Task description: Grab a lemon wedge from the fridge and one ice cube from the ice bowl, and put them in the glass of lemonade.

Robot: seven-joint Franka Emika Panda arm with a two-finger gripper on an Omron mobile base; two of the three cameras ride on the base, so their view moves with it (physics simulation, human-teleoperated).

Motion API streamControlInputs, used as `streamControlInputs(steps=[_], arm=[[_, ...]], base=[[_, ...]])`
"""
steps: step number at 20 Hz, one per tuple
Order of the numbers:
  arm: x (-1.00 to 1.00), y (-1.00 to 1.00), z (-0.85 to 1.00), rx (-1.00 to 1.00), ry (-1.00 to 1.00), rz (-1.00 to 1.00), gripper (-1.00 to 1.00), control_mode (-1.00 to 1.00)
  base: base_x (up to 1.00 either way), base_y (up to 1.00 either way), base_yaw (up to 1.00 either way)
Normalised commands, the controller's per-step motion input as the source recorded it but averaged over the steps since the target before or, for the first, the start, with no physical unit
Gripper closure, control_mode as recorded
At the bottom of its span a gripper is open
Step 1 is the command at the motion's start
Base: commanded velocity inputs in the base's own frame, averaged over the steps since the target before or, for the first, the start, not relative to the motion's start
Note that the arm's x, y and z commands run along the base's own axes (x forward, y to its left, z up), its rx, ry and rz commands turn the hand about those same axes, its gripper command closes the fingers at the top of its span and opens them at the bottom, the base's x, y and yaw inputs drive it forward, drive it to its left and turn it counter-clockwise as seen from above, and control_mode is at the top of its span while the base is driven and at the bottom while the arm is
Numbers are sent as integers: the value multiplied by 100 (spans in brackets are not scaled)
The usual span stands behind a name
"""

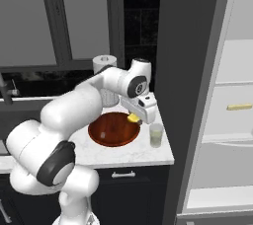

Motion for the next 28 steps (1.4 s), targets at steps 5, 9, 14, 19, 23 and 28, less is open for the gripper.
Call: streamControlInputs(steps=[5,9,14,19,23,28], arm=[[29,-35,-3,0,-1,-7,100,-100],[37,-35,-4,0,2,-2,100,-100],[18,-40,-40,0,0,-8,100,-100],[9,-17,-18,0,1,-12,100,-100],[16,0,0,0,0,-4,100,-100],[27,0,0,0,0,-5,100,-100]], base=[[0,0,0],[0,0,0],[0,0,0],[0,0,0],[0,0,0],[0,0,0]])
